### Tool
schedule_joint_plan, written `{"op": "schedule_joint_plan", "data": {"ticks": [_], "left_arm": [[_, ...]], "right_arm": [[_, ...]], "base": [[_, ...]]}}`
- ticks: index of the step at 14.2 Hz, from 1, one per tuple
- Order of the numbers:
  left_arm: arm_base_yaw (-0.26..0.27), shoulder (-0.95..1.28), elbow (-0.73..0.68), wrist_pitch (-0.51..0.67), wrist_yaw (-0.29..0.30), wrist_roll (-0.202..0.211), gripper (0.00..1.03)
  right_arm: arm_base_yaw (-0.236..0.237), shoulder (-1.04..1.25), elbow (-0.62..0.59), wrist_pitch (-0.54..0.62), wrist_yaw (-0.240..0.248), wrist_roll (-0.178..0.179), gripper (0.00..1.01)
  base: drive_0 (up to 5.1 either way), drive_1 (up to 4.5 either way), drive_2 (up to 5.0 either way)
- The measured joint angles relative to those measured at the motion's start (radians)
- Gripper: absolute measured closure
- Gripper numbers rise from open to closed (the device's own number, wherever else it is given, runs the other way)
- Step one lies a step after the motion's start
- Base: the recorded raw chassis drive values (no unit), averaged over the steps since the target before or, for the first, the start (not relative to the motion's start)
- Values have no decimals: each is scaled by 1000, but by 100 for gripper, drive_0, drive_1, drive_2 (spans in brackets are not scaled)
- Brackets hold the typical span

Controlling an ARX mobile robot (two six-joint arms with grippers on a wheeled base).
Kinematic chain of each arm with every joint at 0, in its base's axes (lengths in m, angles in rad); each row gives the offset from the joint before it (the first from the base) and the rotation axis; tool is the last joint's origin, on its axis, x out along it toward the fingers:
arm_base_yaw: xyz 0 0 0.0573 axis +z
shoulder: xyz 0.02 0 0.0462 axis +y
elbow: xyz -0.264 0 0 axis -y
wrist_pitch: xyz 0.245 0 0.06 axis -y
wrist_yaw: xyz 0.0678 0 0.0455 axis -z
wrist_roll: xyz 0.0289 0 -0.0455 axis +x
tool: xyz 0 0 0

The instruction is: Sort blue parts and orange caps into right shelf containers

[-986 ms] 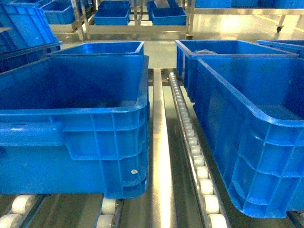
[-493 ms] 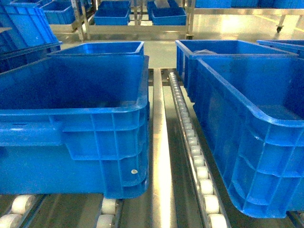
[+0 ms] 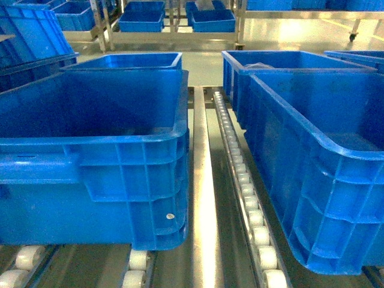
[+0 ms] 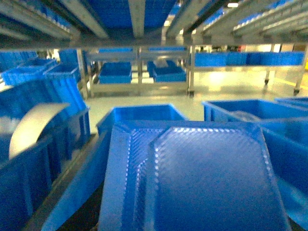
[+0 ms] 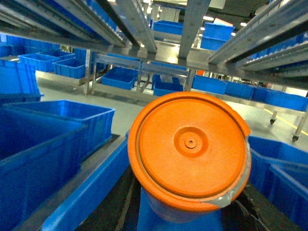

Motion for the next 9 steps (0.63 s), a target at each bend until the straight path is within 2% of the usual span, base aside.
{"op": "schedule_joint_plan", "data": {"ticks": [1, 2, 3, 5, 6, 7, 9], "left_arm": [[25, 239, 133, 185, 23, -8, 60], [41, 450, 283, 264, 23, -37, 60], [39, 637, 417, 237, 11, -42, 60], [14, 904, 608, 138, -9, -48, 60], [4, 950, 649, 138, -16, -58, 59], [2, 940, 657, 159, -22, -56, 45], [-2, 886, 649, 167, -14, -68, 18]], "right_arm": [[-16, 251, 127, 148, -22, 0, 61], [-14, 470, 264, 192, -21, -4, 61], [-14, 673, 375, 210, 10, -8, 61], [-7, 984, 536, 173, 93, -7, 61], [-1, 1060, 570, 169, 111, -3, 52], [11, 1059, 570, 177, 137, -4, 41], [25, 1008, 570, 184, 146, -4, 14]], "base": [[0, 0, 0], [0, 0, 0], [0, 0, 0], [0, 0, 0], [0, 0, 0], [0, 0, 0], [0, 0, 0]]}}
